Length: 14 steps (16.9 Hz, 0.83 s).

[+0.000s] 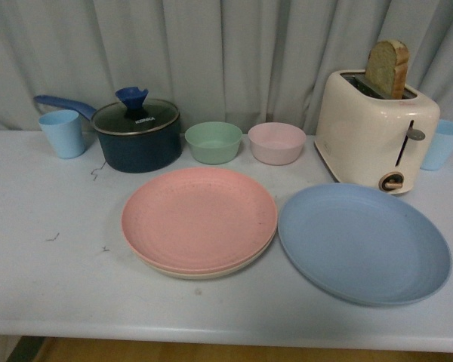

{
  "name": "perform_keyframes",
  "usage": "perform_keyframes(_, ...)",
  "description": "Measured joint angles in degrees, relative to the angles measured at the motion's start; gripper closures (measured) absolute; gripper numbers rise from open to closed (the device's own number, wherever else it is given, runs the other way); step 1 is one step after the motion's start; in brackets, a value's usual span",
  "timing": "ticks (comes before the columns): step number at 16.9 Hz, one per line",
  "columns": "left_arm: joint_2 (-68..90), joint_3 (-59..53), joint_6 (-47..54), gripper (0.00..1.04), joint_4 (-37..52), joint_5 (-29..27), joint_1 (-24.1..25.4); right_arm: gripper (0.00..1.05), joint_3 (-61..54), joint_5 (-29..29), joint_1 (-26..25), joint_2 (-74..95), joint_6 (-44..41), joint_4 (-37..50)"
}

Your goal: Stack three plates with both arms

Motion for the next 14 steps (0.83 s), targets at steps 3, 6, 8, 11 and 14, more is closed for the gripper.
perform_keyframes(3,0.00,0.00,0.00,0.07,0.00,0.02,0.00,0.06,6.51,14.03,4.61,16.63,-0.55,-6.45)
perform_keyframes(6,0.00,0.00,0.00,0.07,0.00,0.02,0.00,0.06,10.12,23.32,11.58,24.17,-0.96,-4.96)
perform_keyframes(8,0.00,0.00,0.00,0.07,-0.02,0.02,0.00,0.06,15.65,29.16,14.69,31.19,0.17,-12.20)
perform_keyframes(11,0.00,0.00,0.00,0.07,0.00,0.02,0.00,0.06,18.67,32.15,16.57,35.56,4.24,-16.20)
perform_keyframes(14,0.00,0.00,0.00,0.07,-0.02,0.02,0.00,0.06,24.96,34.86,20.74,38.86,8.70,-23.10)
